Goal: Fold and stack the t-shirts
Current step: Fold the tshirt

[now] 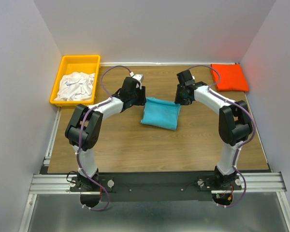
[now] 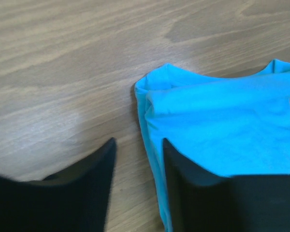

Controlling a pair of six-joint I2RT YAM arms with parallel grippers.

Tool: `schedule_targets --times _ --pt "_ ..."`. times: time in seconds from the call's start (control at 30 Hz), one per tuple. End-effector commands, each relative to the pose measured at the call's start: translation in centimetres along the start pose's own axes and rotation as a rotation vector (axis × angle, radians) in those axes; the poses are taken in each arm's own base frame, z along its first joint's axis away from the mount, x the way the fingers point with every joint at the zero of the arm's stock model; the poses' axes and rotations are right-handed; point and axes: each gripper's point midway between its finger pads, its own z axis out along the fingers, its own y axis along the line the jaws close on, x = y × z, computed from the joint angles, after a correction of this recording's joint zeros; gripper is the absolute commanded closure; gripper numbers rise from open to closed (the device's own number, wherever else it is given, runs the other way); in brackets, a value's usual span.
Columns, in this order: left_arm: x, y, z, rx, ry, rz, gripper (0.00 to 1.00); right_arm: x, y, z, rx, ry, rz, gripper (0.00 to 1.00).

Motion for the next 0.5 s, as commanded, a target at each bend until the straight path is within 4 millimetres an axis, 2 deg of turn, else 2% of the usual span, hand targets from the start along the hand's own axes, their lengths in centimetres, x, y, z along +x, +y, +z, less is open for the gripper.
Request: schedule_targets --times 0.0,0.1,0.13,0.2,0.3,0.33,0.37,0.4,0.43,0.47 --pt "-3.9 -1.1 -3.0 0.022 -0.119 0.021 0.42 -1.3 -0.4 -2.5 -0.011 -0.058 0.019 0.59" --pt "-5.4 -2.2 -6.2 0.052 -0.191 0.028 0.41 -1.7 0.8 -4.8 -0.102 -0.095 0.017 0.57" --pt "-5.5 -2.4 -6.3 0.061 -0.198 0.030 0.41 -2.0 1.6 -4.9 -0.142 -0.103 0.018 0.56" --pt "-5.2 -3.5 -7.3 0.112 -0.214 0.038 0.44 -2.0 4.2 -6.5 -0.320 -0.129 0.016 0.54" --pt "-3.5 -5.0 -7.1 0.194 -0.195 0.040 0.56 -1.3 7.2 -7.7 -0.532 -0.137 0.022 0.53" --pt "-3.1 -5.4 -6.9 0.216 -0.187 0.039 0.60 -1.0 7.7 -7.6 -0.565 -0.132 0.023 0.53" --pt "-1.8 -5.6 -6.1 0.243 -0.153 0.034 0.64 -0.8 8.1 -7.5 -0.594 -0.130 0.025 0.53" --pt "-1.8 -5.8 -5.7 0.259 -0.157 0.025 0.71 -0.6 8.7 -7.2 -0.639 -0.132 0.029 0.53" --pt "-0.9 -5.6 -4.6 0.261 -0.129 0.021 0.73 -0.3 8.8 -6.8 -0.649 -0.130 0.032 0.53" --pt "-1.4 -6.1 -4.2 0.284 -0.138 0.022 0.76 -1.3 9.2 -6.7 -0.683 -0.177 0.035 0.53"
